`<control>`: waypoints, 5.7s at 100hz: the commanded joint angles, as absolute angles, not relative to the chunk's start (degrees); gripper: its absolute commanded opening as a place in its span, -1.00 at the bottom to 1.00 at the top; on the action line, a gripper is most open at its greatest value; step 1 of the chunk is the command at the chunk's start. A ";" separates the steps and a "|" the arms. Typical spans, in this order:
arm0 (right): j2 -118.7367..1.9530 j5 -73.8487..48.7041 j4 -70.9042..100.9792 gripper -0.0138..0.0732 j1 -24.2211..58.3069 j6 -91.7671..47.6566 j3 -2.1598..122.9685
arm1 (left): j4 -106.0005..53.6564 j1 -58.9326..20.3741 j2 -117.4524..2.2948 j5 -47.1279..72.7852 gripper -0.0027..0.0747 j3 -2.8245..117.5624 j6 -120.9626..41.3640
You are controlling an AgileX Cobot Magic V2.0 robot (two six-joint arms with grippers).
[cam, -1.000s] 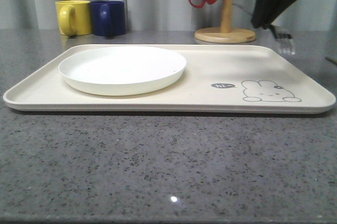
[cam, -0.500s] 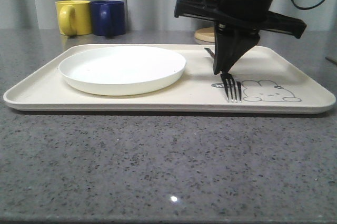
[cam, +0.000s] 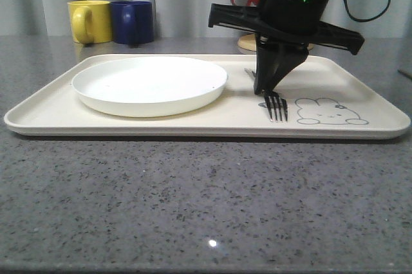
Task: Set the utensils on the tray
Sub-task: 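Carry the fork onto the tray beside the plate and lower it, then open the right gripper and lift it off the fork, then grasp the silver chopsticks with the right gripper, then lower the chopsticks onto the tray next to the fork, then open the right gripper and raise it away, then grasp the silver spoon by its handle with the right gripper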
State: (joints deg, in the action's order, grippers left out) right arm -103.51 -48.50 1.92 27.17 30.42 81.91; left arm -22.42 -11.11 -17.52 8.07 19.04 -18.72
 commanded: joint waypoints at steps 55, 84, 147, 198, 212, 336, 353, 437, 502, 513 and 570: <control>-97.71 -47.26 0.00 0.13 27.07 29.50 84.00 | -22.72 -11.33 -17.97 3.86 -0.98 20.50 -18.43; -89.82 -54.52 -5.58 0.13 19.51 23.76 84.00 | -22.72 -11.33 -17.97 3.86 -0.98 20.50 -18.43; -90.10 -60.33 -4.37 0.12 -2.58 8.20 81.61 | -22.72 -11.33 -17.97 3.86 -0.98 20.50 -18.43; -97.05 -63.19 0.38 0.12 -3.37 1.80 80.91 | -22.72 -11.33 -17.97 3.86 -0.98 20.50 -18.43; -98.51 -63.40 0.38 0.12 -3.37 1.74 80.91 | -22.72 -11.33 -17.97 3.86 -0.98 20.50 -18.43; -89.88 -58.27 3.35 -0.81 15.05 19.15 83.97 | -22.72 -11.33 -17.97 3.96 -0.98 20.50 -18.43; -92.53 -55.21 0.75 -0.81 20.55 24.23 83.97 | -22.72 -11.33 -17.97 3.96 -0.98 20.50 -18.43; -99.62 -53.32 1.03 -0.12 22.99 27.54 83.97 | -22.72 -11.33 -17.97 3.96 -0.98 20.50 -18.43; -90.71 -59.11 0.00 0.08 10.01 12.56 83.97 | -22.72 -11.33 -17.97 3.96 -0.98 20.50 -18.43; -89.85 -62.02 0.00 0.08 2.42 7.62 83.97 | -22.72 -11.33 -17.97 3.96 -0.98 20.50 -18.43; -94.02 -62.85 0.00 0.08 -13.63 -6.51 83.97 | -22.72 -11.33 -17.97 3.96 -0.98 20.50 -18.43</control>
